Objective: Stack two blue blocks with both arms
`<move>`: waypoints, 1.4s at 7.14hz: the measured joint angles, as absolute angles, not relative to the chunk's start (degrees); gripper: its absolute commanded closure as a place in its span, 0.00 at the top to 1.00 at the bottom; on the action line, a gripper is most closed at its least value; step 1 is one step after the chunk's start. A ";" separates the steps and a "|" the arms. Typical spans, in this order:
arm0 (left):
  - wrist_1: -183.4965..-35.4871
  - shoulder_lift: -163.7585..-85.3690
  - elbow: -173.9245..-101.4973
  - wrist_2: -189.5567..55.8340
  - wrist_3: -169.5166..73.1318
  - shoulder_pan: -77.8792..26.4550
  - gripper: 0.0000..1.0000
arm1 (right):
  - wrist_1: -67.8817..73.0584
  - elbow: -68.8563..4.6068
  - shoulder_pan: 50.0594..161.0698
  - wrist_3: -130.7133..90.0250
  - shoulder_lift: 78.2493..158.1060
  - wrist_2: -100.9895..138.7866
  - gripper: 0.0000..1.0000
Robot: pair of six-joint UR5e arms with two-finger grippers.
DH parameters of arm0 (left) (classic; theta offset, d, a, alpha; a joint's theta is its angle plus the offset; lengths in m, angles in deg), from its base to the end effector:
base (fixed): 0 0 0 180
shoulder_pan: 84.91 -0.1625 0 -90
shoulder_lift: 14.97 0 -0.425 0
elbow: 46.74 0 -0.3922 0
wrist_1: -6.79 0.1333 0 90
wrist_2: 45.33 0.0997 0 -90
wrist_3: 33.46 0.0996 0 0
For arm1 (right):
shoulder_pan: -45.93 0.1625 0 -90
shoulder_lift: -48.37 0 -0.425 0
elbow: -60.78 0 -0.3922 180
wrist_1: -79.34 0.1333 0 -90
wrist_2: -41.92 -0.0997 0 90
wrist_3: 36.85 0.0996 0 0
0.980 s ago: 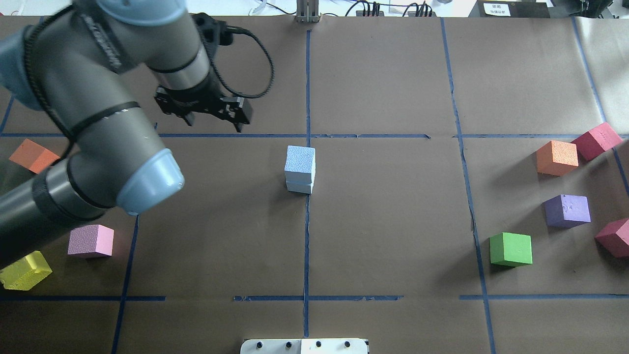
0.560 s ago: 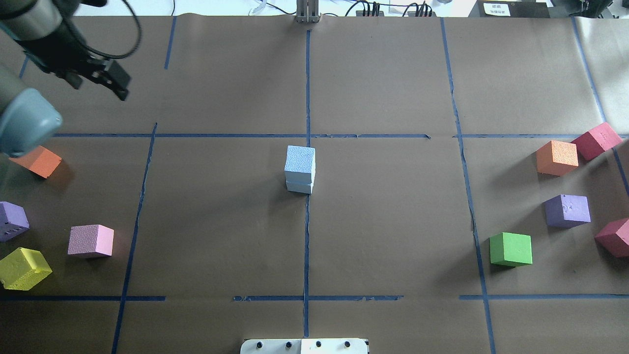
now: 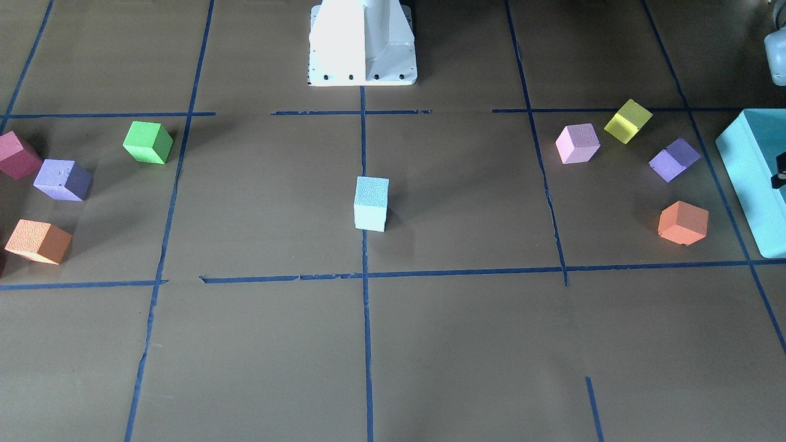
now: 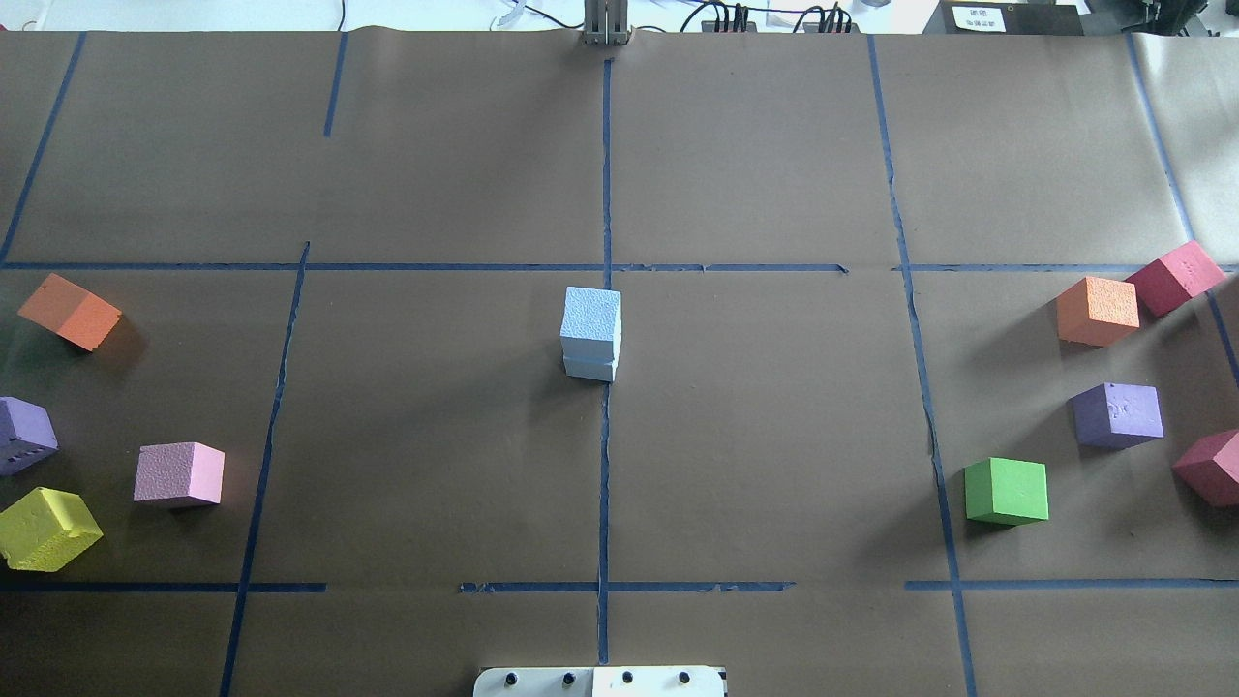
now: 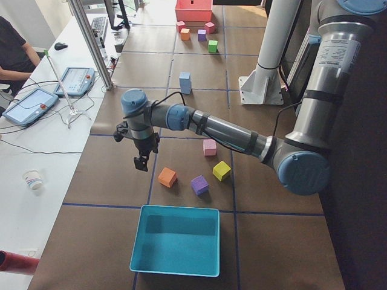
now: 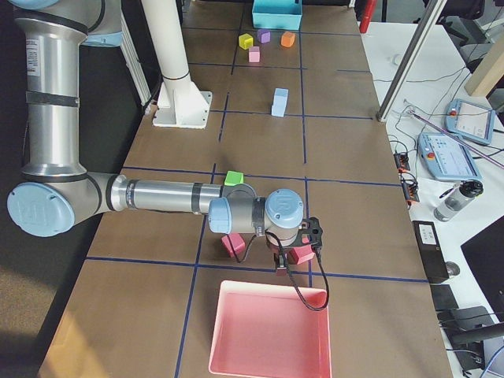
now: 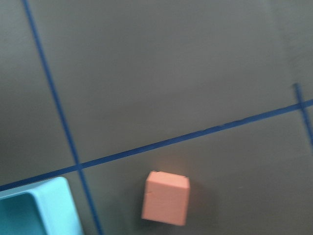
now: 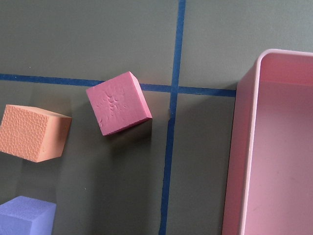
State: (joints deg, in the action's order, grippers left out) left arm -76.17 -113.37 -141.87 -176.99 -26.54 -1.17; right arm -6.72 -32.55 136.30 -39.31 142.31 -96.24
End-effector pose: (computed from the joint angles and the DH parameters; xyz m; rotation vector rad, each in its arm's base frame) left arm -0.0066 -0.5549 0.5538 0.1127 0.7278 0.2608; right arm 0.0621 -0.4660 0.6512 0.0754 -0.8388 -0.0587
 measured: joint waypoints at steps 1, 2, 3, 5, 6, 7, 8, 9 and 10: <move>-81.39 -109.22 -139.12 -178.62 -24.21 1.65 1.00 | -6.69 -32.71 136.30 -39.31 142.19 -96.24 1.00; -84.13 -106.56 -137.79 -179.33 -23.54 2.99 1.00 | -6.65 -32.83 136.30 -39.30 142.14 -96.24 1.00; -85.10 -105.05 -137.30 -179.59 -23.90 3.86 1.00 | -6.63 -32.85 136.29 -39.31 142.09 -96.24 1.00; -85.09 -103.89 -137.68 -179.62 -26.13 5.54 1.00 | -6.62 -32.83 136.28 -39.31 141.89 -96.19 1.00; -84.81 -103.63 -137.78 -179.55 -27.85 6.14 1.00 | -6.62 -32.82 136.29 -39.32 141.76 -96.17 1.00; -84.69 -103.53 -137.83 -179.45 -29.51 6.43 1.00 | -6.62 -32.82 136.29 -39.36 141.66 -96.16 1.00; -84.62 -103.51 -137.86 -179.35 -30.32 6.53 1.00 | -6.62 -32.82 136.30 -39.38 141.59 -96.14 1.00; -84.57 -103.48 -137.88 -179.30 -30.63 6.55 1.00 | -6.62 -32.82 136.31 -39.39 141.56 -96.10 1.00; -84.54 -103.48 -137.87 -179.30 -30.73 6.58 1.00 | -6.62 -32.82 136.31 -39.39 141.54 -96.08 1.00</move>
